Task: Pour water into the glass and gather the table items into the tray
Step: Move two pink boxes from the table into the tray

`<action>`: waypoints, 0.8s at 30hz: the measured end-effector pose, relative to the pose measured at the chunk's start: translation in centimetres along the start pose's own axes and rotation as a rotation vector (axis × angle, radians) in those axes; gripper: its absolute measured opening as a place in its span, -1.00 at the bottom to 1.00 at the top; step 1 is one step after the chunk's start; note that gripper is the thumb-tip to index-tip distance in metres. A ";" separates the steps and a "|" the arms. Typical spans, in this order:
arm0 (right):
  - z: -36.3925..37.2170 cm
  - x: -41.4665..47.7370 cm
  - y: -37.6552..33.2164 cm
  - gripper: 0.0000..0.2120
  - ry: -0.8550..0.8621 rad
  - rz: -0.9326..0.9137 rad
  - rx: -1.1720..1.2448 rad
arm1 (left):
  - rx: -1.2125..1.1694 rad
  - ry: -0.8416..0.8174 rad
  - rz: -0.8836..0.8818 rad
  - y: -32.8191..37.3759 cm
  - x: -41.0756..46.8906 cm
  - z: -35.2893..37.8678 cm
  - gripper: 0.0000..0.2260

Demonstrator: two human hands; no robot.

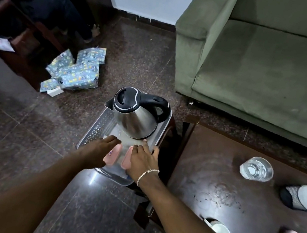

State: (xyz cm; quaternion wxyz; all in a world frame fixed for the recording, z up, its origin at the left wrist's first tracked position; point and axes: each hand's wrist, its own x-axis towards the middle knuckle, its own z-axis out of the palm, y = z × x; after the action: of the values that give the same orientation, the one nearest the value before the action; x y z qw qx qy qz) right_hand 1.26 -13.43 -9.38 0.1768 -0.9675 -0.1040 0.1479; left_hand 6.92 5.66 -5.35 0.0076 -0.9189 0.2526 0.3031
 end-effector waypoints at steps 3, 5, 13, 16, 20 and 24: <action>0.7 0.0 -0.6 -0.30 0.017 -0.001 -0.052 | 0.021 -0.018 0.023 -0.3 0.5 1.1 -0.11; 1.0 -0.1 -0.8 -0.32 0.029 0.009 -0.072 | 0.025 0.007 0.036 -0.5 0.7 1.7 -0.10; 0.1 -0.3 -0.8 -0.33 -0.002 0.008 -0.071 | 0.101 0.062 0.044 0.1 0.6 2.8 -0.05; 0.1 -0.7 -0.6 -0.35 0.002 0.003 -0.061 | 0.110 0.073 0.050 0.0 0.5 3.1 -0.02; 0.6 -1.6 -0.1 -0.18 0.002 0.026 -0.059 | 0.104 0.050 0.041 0.2 0.4 2.8 0.03; -0.1 -3.3 1.0 -0.19 0.126 0.001 0.028 | 0.105 0.070 0.031 1.2 0.0 1.7 0.04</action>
State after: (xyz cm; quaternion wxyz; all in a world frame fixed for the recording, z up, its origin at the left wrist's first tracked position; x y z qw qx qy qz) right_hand -1.68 -15.19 -8.80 0.1964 -0.9724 -0.0900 0.0880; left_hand 5.41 4.92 -6.60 0.0424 -0.9231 0.2826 0.2572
